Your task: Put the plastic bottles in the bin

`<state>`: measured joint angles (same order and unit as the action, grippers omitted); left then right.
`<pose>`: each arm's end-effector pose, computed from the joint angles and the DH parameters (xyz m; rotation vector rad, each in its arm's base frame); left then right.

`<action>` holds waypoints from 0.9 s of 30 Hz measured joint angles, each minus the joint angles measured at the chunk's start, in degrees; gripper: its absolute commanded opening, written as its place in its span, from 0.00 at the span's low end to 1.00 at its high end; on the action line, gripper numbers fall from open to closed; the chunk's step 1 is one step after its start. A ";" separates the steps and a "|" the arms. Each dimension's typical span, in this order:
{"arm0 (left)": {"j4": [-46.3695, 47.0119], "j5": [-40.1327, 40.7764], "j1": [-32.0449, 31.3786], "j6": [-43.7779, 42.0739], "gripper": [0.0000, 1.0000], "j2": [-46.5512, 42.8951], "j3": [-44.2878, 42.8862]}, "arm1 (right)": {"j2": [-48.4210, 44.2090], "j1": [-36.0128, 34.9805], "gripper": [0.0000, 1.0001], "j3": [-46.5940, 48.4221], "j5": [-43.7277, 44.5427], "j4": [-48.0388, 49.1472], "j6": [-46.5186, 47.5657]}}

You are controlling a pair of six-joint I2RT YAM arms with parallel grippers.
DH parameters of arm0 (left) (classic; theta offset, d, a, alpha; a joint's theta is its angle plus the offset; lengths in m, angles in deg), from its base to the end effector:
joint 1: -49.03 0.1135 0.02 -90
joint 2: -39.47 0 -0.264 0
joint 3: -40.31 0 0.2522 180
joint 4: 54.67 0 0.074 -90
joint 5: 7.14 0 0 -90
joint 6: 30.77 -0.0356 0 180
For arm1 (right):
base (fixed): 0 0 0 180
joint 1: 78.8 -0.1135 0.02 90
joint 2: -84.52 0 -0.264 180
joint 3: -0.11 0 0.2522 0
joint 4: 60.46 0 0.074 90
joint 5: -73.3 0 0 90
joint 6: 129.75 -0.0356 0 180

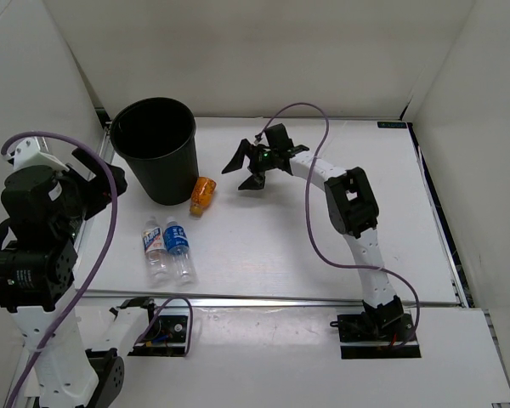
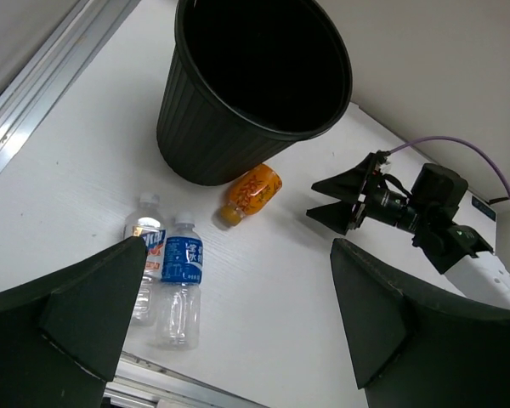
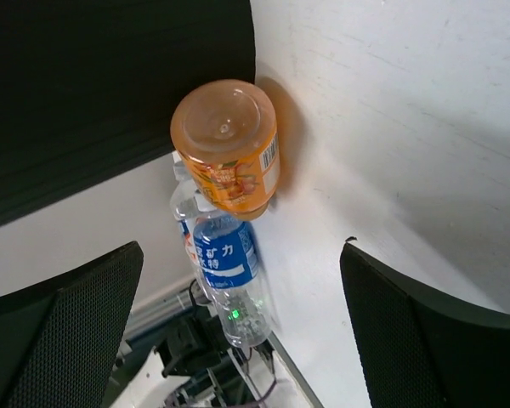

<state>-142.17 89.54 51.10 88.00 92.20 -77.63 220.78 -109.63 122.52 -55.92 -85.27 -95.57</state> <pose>0.0669 0.0066 0.5111 -0.5953 1.8695 -0.1923 0.4478 0.2935 0.1722 0.1242 2.5593 1.4874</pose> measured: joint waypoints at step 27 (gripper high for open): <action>-3.08 0.66 0.00 6.32 1.00 -5.18 6.71 | 21.29 -6.34 1.00 23.15 -10.62 7.56 -4.76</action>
<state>-145.25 90.19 51.10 94.32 87.02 -70.92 242.07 -115.97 145.66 -66.55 -77.70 -100.33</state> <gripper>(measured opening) 1.000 0.998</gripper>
